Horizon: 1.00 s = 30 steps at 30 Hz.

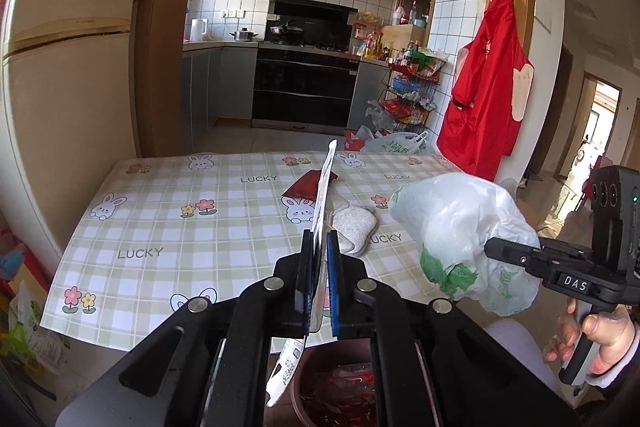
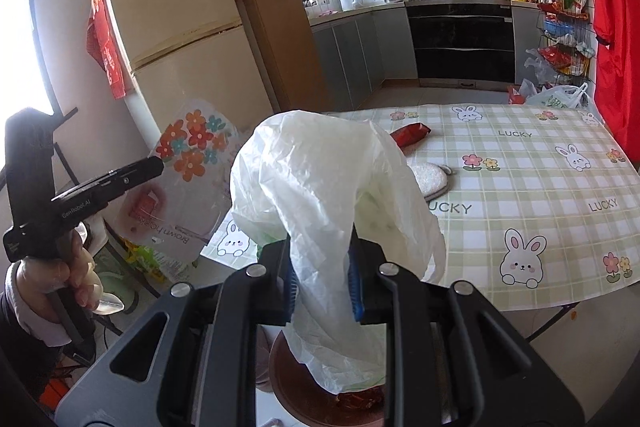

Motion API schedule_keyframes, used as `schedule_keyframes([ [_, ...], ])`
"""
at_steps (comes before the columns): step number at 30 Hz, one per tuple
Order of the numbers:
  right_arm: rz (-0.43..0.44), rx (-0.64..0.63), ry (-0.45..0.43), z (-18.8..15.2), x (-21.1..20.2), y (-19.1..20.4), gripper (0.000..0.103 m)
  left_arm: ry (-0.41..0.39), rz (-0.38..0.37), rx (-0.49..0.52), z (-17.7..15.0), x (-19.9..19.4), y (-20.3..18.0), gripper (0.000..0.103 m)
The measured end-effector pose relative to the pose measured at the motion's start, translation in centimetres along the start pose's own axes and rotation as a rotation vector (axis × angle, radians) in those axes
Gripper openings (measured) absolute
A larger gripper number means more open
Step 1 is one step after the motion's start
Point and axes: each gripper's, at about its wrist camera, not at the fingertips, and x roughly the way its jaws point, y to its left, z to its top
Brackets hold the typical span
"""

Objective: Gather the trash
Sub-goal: 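Carry the bag and paper over the bin and open both tools to drop them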

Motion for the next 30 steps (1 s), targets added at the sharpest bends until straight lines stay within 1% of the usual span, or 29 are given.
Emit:
schedule_keyframes([
  [6, 0.011, -0.026, 0.057, -1.0, 0.9, 0.9, 0.023, -0.024, -0.009, -0.054, -0.8, -1.6, 0.7, 0.007],
  [13, 0.03, -0.022, 0.108, -1.9, 2.6, 0.8, 0.024, -0.022, -0.005, -0.062, -0.6, -1.4, 1.1, 0.007],
  [15, 0.037, -0.019, 0.122, -2.1, 3.1, 0.8, 0.027, -0.017, -0.005, -0.064, -0.7, -1.2, 1.1, 0.007],
  [17, 0.041, -0.012, 0.137, -2.3, 3.5, 0.6, 0.034, -0.008, -0.006, -0.067, -0.8, -0.9, 1.2, 0.007],
  [18, 0.045, -0.002, 0.146, -2.4, 3.7, 0.5, 0.042, -0.002, -0.006, -0.072, -0.9, -0.8, 1.2, 0.007],
  [19, 0.051, 0.014, 0.156, -2.5, 3.9, 0.2, 0.046, 0.002, -0.008, -0.076, -1.0, -0.7, 1.2, 0.007],
  [20, 0.05, 0.023, 0.162, -2.6, 4.0, 0.0, 0.047, 0.005, -0.01, -0.078, -1.0, -0.5, 1.2, 0.007],
  [21, 0.048, 0.03, 0.166, -2.6, 4.1, -0.2, 0.052, 0.009, -0.012, -0.078, -1.1, -0.4, 1.2, 0.007],
  [22, 0.043, 0.036, 0.166, -2.7, 4.1, -0.4, 0.061, 0.013, -0.014, -0.077, -1.2, -0.3, 1.1, 0.007],
  [26, 0.014, 0.034, 0.126, -2.2, 3.5, -0.6, 0.076, 0.019, -0.024, -0.075, -1.2, -0.2, 0.8, 0.007],
  [28, -0.034, 0.027, 0.092, -1.9, 2.9, -0.6, 0.095, 0.021, -0.032, -0.074, -1.3, -0.3, 0.7, 0.007],
  [30, -0.094, 0.031, 0.032, -1.4, 2.0, -0.9, 0.097, 0.022, -0.041, -0.071, -1.3, -0.4, 0.4, 0.007],
])
